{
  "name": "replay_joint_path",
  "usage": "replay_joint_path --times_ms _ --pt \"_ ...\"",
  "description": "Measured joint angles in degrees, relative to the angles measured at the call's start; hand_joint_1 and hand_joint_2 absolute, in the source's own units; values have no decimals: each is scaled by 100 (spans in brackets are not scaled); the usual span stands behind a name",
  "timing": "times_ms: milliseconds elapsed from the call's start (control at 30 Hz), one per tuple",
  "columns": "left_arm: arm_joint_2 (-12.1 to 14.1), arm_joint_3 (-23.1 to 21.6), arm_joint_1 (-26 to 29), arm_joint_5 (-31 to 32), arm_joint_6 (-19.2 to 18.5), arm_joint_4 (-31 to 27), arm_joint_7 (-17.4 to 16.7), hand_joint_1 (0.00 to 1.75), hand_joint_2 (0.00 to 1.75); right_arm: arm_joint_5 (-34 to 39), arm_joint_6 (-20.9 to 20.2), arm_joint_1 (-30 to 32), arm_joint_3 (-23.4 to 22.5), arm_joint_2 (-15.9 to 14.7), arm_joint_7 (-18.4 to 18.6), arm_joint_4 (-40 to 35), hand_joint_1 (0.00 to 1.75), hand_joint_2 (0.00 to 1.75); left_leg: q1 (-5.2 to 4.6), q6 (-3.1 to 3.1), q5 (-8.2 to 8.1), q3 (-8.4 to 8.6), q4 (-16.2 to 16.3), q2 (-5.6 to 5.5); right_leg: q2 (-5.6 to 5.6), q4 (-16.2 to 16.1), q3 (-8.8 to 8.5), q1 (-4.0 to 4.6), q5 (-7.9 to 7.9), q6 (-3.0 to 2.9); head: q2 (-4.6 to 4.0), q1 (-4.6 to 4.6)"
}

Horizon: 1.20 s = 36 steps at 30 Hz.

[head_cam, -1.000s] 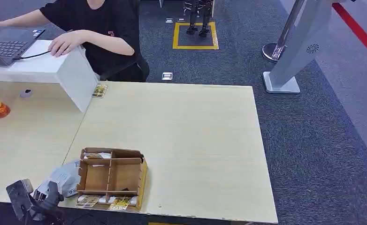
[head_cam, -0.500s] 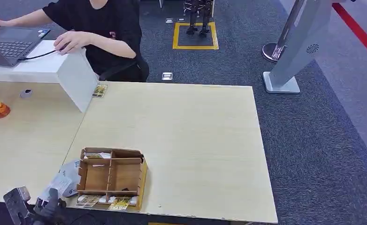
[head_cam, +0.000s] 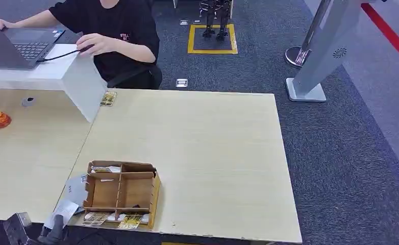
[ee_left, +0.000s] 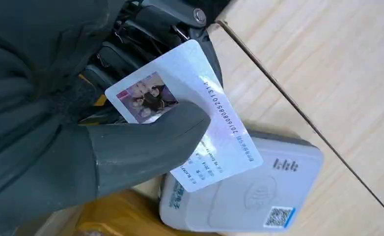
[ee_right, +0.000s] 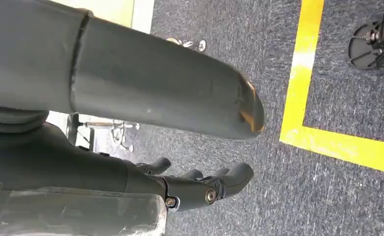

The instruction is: Pass the card to the sensor for recognition and then transmit it.

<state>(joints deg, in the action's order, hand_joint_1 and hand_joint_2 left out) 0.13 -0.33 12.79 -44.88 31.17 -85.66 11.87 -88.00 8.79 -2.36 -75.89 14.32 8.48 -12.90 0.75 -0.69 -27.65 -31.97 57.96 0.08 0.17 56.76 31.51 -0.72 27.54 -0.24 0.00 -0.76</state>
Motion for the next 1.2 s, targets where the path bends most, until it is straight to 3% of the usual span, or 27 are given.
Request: replay_joint_path --times_ms 433,1200 --pt "-101 444 170 -747 192 -324 -363 175 175 -74 24 -25 18 -9 17 15 0 0 0 0 0 0 0 0 -1 0 -1 0 0 0 0 -2" --pt "-230 769 337 -783 -18 -520 -583 175 175 -63 20 -30 20 -15 33 39 0 0 0 0 0 -1 0 -1 -2 0 -1 0 0 0 0 -2"
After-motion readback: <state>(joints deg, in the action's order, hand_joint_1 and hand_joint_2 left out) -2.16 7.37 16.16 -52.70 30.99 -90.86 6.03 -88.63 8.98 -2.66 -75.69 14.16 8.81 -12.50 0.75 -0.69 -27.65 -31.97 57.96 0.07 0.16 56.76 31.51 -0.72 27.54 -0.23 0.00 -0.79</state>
